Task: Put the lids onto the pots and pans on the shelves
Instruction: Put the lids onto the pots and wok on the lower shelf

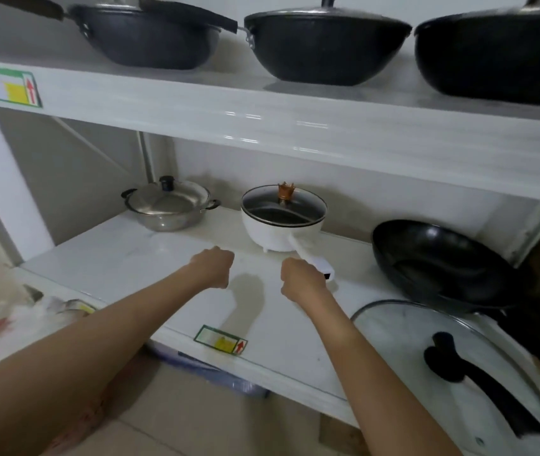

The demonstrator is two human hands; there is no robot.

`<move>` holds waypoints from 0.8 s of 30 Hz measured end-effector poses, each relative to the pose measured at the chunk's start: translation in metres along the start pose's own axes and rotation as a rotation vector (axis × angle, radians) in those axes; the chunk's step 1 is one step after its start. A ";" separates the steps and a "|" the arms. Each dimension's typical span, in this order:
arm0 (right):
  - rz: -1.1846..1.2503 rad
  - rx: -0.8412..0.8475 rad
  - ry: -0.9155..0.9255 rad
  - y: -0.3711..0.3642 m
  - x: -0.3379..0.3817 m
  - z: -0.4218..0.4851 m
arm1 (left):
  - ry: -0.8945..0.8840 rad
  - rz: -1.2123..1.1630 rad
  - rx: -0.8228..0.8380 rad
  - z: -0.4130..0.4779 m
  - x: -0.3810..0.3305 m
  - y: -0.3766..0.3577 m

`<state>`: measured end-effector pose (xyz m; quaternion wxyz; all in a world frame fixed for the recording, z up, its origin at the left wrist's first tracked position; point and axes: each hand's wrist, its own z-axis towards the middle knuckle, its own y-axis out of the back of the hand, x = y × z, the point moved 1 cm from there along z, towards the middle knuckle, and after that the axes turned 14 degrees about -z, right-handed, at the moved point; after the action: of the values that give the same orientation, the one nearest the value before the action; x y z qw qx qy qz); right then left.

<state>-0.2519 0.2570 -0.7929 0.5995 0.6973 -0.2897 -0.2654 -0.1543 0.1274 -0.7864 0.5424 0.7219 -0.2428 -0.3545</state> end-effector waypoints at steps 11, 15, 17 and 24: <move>-0.046 -0.048 -0.199 -0.013 -0.081 -0.117 | -0.257 0.040 0.108 -0.077 -0.102 -0.024; -0.139 -0.150 -0.333 -0.026 -0.136 -0.152 | -0.390 -0.017 0.157 -0.097 -0.168 -0.054; -0.168 -0.173 -0.413 -0.033 -0.168 -0.171 | -0.447 -0.044 0.178 -0.109 -0.204 -0.073; 0.244 0.092 -0.456 -0.048 -0.248 -0.202 | -0.443 -0.270 0.357 -0.150 -0.310 -0.123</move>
<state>-0.2747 0.5790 -0.8062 0.5140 0.6056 -0.5113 -0.3280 -0.2379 0.4832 -0.8032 0.2892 0.7365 -0.3154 -0.5238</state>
